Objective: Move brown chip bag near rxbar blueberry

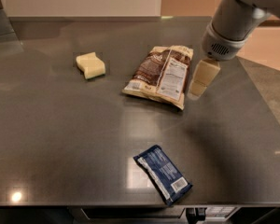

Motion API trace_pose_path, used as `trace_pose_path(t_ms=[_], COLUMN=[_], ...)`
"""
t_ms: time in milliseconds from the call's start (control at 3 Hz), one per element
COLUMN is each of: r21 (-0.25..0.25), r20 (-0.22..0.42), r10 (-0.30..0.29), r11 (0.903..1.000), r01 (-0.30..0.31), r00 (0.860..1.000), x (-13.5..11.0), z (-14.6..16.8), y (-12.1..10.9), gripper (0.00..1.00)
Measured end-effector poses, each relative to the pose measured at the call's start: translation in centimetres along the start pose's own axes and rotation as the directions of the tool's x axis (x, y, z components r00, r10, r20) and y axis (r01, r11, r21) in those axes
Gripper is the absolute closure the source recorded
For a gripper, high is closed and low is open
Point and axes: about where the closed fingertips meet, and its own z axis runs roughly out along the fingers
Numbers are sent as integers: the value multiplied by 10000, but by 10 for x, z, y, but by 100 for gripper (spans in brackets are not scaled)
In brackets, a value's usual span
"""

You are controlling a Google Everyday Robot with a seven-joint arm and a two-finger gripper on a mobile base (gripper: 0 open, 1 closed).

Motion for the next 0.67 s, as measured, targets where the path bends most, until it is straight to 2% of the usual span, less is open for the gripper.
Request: trace_pose_path(t_ms=[667], r21=[-543], r20=[352], r10=[-147], r11=[9984], r01=[166], r00=[9993], x=[-38], z=[48], y=[2], gripper=[0])
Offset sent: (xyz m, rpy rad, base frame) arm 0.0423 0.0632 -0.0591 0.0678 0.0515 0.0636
